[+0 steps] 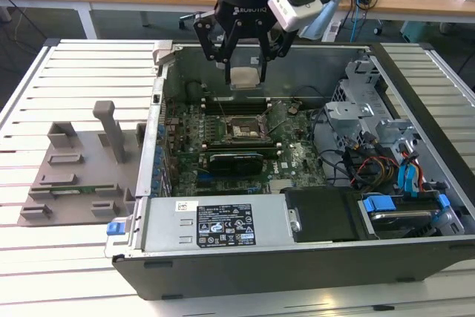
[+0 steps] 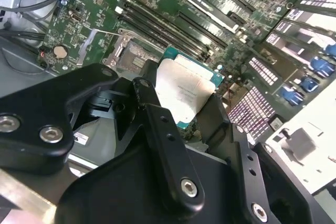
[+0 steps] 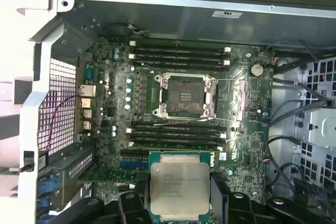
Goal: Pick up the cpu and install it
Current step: 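Pick up the cpu and move it towards the insertion slot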
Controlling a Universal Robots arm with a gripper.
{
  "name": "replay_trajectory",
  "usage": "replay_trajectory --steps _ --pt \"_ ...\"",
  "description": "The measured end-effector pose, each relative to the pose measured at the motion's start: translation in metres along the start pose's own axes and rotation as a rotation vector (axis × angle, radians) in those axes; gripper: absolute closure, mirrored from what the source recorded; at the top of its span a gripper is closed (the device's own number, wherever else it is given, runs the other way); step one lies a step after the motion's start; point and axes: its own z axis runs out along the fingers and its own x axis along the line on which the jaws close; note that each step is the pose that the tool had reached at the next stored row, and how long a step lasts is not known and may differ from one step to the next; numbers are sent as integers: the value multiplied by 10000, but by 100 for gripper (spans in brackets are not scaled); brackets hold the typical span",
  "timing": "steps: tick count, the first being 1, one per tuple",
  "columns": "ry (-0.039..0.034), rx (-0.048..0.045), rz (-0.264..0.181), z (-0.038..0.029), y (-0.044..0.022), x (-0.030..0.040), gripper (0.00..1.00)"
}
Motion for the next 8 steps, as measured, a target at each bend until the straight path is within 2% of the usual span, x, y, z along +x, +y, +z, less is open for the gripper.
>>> replay_trajectory --steps 8 --pt "2 0 0 58 33 -82 45"
